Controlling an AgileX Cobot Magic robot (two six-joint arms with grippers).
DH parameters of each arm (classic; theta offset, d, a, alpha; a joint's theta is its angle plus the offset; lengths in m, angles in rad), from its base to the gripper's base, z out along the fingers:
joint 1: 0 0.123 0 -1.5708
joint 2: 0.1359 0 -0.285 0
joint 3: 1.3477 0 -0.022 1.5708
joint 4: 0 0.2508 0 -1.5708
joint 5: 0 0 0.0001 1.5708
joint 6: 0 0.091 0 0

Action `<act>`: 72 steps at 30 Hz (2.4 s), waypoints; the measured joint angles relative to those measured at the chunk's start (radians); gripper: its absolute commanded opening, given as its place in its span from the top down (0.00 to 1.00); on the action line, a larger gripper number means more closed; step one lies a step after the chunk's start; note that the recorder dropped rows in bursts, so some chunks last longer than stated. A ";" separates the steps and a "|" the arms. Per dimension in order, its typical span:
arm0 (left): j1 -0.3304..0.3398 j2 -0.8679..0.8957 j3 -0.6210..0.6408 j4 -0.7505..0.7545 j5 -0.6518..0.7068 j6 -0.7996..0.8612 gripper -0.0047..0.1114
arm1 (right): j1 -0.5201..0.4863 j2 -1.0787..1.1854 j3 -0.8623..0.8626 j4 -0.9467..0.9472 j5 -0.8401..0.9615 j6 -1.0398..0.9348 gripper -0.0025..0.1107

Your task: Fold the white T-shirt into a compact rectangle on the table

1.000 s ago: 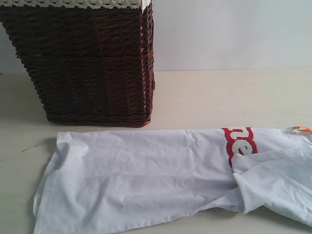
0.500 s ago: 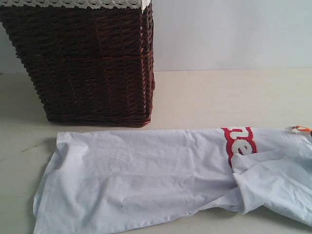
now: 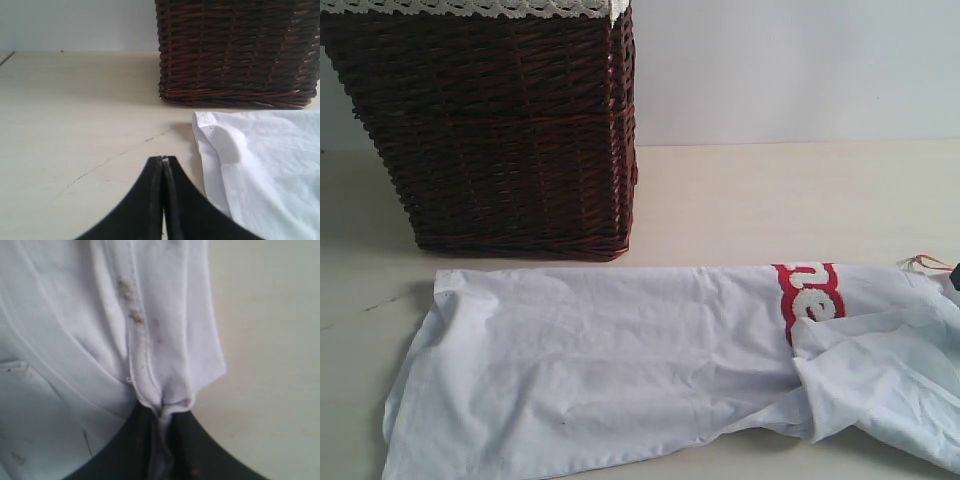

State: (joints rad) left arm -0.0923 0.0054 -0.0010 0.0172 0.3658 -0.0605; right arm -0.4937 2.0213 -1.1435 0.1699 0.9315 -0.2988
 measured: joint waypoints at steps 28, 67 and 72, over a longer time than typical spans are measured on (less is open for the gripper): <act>0.000 0.000 0.000 0.000 0.000 0.000 0.96 | 0.521 -0.470 -0.288 0.082 0.287 0.294 0.98; 0.000 0.000 0.000 0.000 0.000 0.000 0.96 | 1.217 -0.266 -0.476 -0.176 0.149 0.440 0.79; 0.000 0.000 0.000 0.000 0.000 0.000 0.96 | 1.258 -0.356 -0.282 -0.190 0.270 0.287 0.58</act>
State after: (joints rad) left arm -0.0923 0.0054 -0.0005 0.0172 0.3658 -0.0605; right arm 0.7640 1.6652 -1.4250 -0.0200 1.2012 -0.0121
